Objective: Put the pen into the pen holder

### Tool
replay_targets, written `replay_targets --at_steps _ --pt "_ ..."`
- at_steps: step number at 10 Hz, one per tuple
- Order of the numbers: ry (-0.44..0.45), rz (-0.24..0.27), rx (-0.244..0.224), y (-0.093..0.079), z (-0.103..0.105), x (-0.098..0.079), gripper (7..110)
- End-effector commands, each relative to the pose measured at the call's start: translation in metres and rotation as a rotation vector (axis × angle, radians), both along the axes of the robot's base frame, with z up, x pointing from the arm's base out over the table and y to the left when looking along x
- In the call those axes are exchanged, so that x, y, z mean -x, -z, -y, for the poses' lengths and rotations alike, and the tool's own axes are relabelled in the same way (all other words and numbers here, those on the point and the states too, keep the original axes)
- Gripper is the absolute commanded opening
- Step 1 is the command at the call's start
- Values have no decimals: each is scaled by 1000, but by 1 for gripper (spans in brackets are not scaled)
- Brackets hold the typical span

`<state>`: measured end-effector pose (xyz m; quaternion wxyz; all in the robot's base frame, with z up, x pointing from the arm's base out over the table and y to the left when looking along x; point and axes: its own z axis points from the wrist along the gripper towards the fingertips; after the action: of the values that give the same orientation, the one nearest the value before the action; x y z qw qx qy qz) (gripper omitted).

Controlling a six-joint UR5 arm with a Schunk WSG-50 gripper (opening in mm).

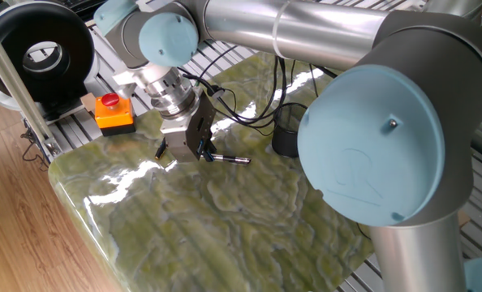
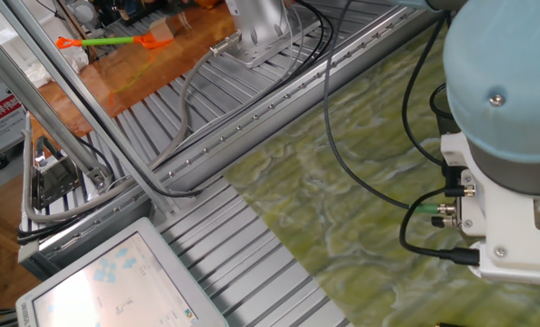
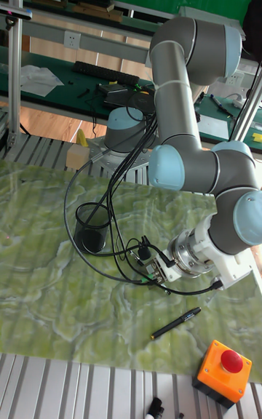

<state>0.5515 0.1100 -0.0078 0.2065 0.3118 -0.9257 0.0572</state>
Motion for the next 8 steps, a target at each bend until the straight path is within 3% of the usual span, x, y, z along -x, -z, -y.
replay_targets --at_steps 1,8 --pt "3 2 -8 2 0 -1 22" --pt "-3 12 -17 6 -1 -2 22"
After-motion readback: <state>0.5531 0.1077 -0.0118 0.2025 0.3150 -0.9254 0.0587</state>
